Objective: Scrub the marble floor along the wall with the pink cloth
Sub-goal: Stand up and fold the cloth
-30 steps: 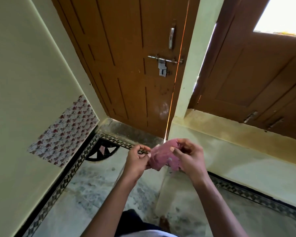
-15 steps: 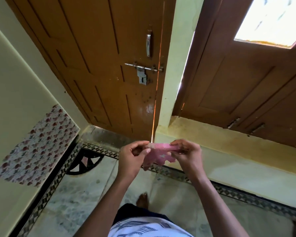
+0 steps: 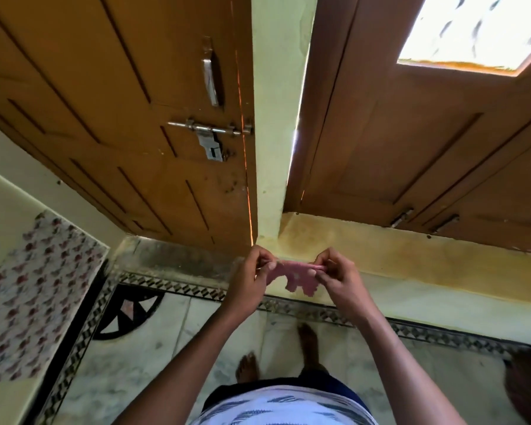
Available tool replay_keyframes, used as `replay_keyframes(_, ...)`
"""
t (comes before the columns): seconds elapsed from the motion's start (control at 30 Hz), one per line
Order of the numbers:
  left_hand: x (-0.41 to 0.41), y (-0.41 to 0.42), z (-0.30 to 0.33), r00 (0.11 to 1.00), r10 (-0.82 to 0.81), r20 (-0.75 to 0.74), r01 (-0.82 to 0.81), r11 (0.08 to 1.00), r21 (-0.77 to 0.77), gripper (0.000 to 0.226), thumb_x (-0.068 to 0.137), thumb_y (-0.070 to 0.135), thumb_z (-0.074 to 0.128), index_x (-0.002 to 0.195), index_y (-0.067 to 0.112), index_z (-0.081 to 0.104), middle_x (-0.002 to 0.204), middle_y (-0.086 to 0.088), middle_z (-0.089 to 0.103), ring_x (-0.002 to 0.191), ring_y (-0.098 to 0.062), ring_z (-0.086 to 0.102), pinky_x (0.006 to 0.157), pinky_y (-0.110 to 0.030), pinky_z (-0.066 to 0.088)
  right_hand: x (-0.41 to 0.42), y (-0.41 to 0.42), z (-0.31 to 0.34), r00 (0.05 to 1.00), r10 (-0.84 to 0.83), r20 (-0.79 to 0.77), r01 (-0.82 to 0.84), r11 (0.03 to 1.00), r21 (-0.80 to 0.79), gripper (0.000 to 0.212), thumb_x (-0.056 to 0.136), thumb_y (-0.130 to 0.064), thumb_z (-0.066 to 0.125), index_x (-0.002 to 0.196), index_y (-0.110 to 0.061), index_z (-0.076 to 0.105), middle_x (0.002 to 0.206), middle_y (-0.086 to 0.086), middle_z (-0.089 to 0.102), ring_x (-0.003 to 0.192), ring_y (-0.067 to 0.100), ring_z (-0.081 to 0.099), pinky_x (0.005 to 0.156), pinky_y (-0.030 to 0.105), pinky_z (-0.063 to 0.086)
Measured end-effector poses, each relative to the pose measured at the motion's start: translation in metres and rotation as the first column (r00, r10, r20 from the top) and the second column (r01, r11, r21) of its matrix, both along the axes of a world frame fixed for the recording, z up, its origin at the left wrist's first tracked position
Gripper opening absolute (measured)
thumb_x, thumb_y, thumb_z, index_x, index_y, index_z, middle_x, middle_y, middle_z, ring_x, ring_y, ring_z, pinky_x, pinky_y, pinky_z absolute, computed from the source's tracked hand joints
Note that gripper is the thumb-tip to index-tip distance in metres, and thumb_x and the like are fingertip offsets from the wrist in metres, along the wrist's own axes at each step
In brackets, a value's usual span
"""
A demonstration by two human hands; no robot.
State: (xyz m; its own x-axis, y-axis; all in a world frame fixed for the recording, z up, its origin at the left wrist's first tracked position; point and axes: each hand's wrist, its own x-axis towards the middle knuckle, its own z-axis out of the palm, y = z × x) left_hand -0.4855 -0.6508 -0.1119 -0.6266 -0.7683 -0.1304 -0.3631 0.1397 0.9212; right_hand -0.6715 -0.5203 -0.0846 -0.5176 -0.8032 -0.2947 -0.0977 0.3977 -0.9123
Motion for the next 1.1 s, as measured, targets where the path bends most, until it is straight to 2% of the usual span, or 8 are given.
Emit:
replay_keyframes(0.1, -0.032, -0.001, -0.015, 1.000, 0.013, -0.020, -0.011, 0.995, 0.103, 0.010, 0.108, 0.025, 0.062, 0.117, 0.027, 0.055, 0.104, 0.007, 0.070, 0.094, -0.004, 0.069, 0.080, -0.034, 0.056, -0.033, -0.005, -0.010, 0.998, -0.011, 0.060, 0.010, 1.000, 0.015, 0.011, 0.103, -0.010, 0.069, 0.099, -0.016, 0.060, 0.084, 0.017, 0.074, 0.070, 0.020, 0.073, 0.062, 0.033, 0.060)
replay_keyframes(0.3, -0.093, -0.003, -0.046, 0.997, 0.082, 0.011, -0.081, 0.946, 0.313, 0.062, 0.092, 0.000, 0.079, 0.138, 0.030, 0.049, 0.097, -0.010, 0.075, 0.091, -0.019, 0.079, 0.079, -0.035, 0.061, -0.104, -0.021, -0.049, 0.967, -0.013, 0.254, 0.007, 1.000, 0.023, 0.013, 0.103, -0.010, 0.068, 0.099, -0.018, 0.060, 0.091, 0.023, 0.079, 0.084, 0.037, 0.077, 0.074, 0.050, 0.061)
replay_keyframes(0.43, -0.131, -0.013, -0.066, 0.979, 0.196, 0.060, -0.203, 0.967, 0.157, 0.038, 0.098, 0.013, 0.075, 0.118, 0.028, 0.047, 0.098, 0.004, 0.071, 0.079, -0.017, 0.075, 0.063, -0.032, 0.058, -0.146, -0.040, -0.088, 0.963, -0.015, 0.270, -0.013, 0.995, 0.103, 0.022, 0.104, -0.001, 0.065, 0.094, -0.021, 0.060, 0.084, 0.026, 0.071, 0.076, 0.035, 0.062, 0.067, 0.046, 0.048)
replay_keyframes(0.6, -0.168, -0.038, -0.105, 0.979, 0.157, 0.131, -0.146, 0.985, -0.096, 0.030, 0.088, -0.010, 0.054, 0.092, 0.015, 0.069, 0.103, 0.002, 0.068, 0.097, -0.008, 0.067, 0.081, -0.031, 0.055, -0.174, -0.072, -0.135, 0.948, -0.054, 0.314, 0.004, 0.987, 0.158, 0.029, 0.103, 0.011, 0.058, 0.103, -0.017, 0.064, 0.101, 0.023, 0.065, 0.081, 0.033, 0.063, 0.072, 0.056, 0.059)
replay_keyframes(0.8, -0.208, -0.068, -0.131, 0.946, 0.131, 0.295, -0.096, 0.987, -0.130, 0.047, 0.088, -0.010, 0.053, 0.131, 0.003, 0.068, 0.143, -0.016, 0.059, 0.126, -0.032, 0.065, 0.109, -0.018, 0.044, -0.196, -0.122, -0.177, 0.949, -0.067, 0.309, 0.010, 0.983, 0.182, 0.030, 0.101, 0.010, 0.060, 0.106, -0.018, 0.068, 0.105, 0.013, 0.073, 0.094, 0.033, 0.071, 0.069, 0.042, 0.064)
replay_keyframes(0.87, -0.219, -0.079, -0.140, 0.929, 0.091, 0.360, -0.044, 0.990, -0.136, 0.061, 0.093, 0.013, 0.061, 0.153, 0.003, 0.052, 0.163, -0.019, 0.042, 0.152, -0.035, 0.044, 0.127, -0.029, 0.033, -0.207, -0.142, -0.197, 0.975, -0.027, 0.220, -0.012, 0.985, 0.172, 0.034, 0.095, 0.002, 0.069, 0.115, -0.025, 0.068, 0.114, 0.011, 0.073, 0.105, 0.035, 0.071, 0.084, 0.044, 0.063)
replay_keyframes(0.97, -0.230, -0.082, -0.162, 0.909, 0.133, 0.395, -0.048, 0.975, -0.218, 0.091, 0.085, 0.056, 0.044, 0.153, -0.004, 0.050, 0.158, -0.028, 0.049, 0.152, -0.041, 0.040, 0.130, -0.048, 0.030, -0.222, -0.152, -0.224, 0.991, 0.113, -0.077, -0.093, 0.970, 0.226, 0.041, 0.092, 0.000, 0.077, 0.131, -0.009, 0.069, 0.130, 0.020, 0.070, 0.123, 0.039, 0.065, 0.104, 0.050, 0.055)
replay_keyframes(1.1, -0.232, -0.062, -0.190, 0.840, 0.038, 0.541, 0.021, 0.995, -0.102, 0.060, 0.097, 0.015, 0.054, 0.155, 0.001, 0.050, 0.160, -0.027, 0.048, 0.153, -0.044, 0.041, 0.126, -0.054, 0.038, -0.219, -0.140, -0.222, 0.929, 0.263, -0.260, -0.197, 0.947, 0.253, 0.032, 0.091, 0.012, 0.070, 0.121, 0.003, 0.074, 0.123, 0.024, 0.074, 0.120, 0.042, 0.068, 0.104, 0.048, 0.055)
